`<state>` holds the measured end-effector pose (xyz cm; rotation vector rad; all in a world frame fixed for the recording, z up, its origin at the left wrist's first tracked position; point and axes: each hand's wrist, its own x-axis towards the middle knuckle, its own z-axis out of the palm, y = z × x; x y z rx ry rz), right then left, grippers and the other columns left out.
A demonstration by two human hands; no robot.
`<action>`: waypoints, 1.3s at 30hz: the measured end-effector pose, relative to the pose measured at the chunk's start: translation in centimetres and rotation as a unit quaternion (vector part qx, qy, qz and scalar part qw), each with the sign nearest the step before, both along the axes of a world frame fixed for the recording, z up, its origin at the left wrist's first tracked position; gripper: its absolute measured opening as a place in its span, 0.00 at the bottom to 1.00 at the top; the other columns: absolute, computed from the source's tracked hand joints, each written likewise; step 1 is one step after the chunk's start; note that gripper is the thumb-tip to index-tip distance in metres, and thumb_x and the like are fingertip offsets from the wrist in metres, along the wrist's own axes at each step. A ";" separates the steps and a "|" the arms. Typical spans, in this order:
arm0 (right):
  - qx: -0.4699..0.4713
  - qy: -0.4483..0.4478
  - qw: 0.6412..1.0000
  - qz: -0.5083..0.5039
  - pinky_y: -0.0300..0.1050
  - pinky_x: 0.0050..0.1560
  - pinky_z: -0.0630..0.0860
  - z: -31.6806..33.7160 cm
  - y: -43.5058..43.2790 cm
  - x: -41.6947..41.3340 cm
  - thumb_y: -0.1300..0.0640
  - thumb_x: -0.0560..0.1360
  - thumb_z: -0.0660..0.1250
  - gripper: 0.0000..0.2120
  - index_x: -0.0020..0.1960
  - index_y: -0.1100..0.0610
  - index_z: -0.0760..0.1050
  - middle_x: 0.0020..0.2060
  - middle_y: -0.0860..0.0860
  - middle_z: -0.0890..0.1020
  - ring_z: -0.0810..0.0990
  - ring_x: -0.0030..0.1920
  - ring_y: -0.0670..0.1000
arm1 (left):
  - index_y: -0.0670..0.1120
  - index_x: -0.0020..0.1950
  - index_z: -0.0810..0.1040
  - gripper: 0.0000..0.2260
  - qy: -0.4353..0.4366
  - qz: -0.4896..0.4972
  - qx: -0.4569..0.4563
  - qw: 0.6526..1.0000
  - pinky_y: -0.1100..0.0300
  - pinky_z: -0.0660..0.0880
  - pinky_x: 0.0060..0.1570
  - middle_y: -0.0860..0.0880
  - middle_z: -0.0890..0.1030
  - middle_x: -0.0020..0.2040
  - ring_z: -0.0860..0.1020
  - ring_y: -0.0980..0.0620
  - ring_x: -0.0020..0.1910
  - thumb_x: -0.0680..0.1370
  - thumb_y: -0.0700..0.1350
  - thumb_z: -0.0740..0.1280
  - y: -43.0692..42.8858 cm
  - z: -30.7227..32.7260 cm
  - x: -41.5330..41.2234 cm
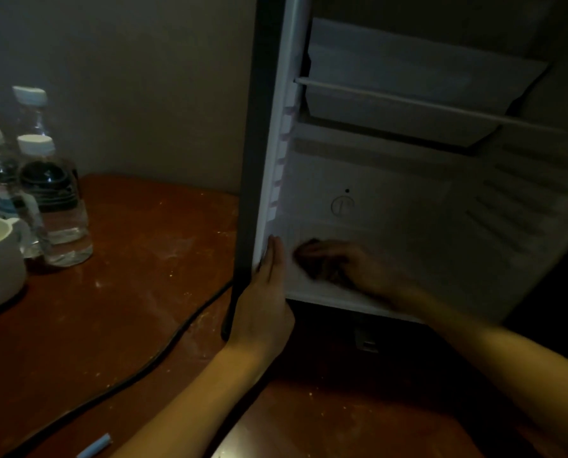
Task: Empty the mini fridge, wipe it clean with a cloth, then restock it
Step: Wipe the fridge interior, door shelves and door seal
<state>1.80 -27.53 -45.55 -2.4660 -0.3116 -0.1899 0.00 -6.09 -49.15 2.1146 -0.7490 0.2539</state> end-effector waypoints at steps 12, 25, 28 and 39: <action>-0.060 -0.047 0.995 0.065 0.32 0.69 0.63 -1.3 4.9 -3.1 0.78 0.66 0.56 0.32 0.66 0.61 0.76 0.68 0.53 0.74 0.71 0.68 0.45 | 0.51 0.77 0.34 0.39 0.011 0.005 0.022 1.000 0.72 0.64 0.57 0.56 0.38 0.78 0.68 0.52 0.68 0.79 0.32 0.58 -0.2 0.2 0.0; -0.036 0.003 0.993 -0.116 0.30 0.64 0.60 0.0 -1.8 4.7 0.69 0.77 0.63 0.19 0.67 0.61 0.74 0.67 0.56 0.74 0.72 0.68 0.55 | 0.47 0.79 0.50 0.33 -0.038 0.029 0.072 0.996 0.67 0.60 0.65 0.51 0.51 0.79 0.61 0.50 0.75 0.77 0.30 0.58 -0.3 -0.1 -0.2; -0.025 -0.016 0.996 -0.085 0.32 0.70 0.56 -0.5 2.3 4.4 0.78 0.72 0.56 0.26 0.68 0.64 0.73 0.68 0.59 0.73 0.69 0.70 0.56 | 0.49 0.78 0.39 0.40 -0.004 0.019 0.046 0.999 0.59 0.74 0.53 0.56 0.40 0.78 0.74 0.46 0.61 0.76 0.29 0.59 -0.2 0.2 -0.2; -0.067 0.021 0.995 -0.068 0.29 0.67 0.62 1.2 -3.0 0.3 0.68 0.75 0.66 0.22 0.68 0.56 0.74 0.67 0.49 0.74 0.71 0.68 0.46 | 0.52 0.79 0.37 0.40 0.038 0.050 0.046 0.997 0.72 0.66 0.46 0.52 0.47 0.79 0.75 0.51 0.60 0.78 0.32 0.59 -0.1 1.4 -0.8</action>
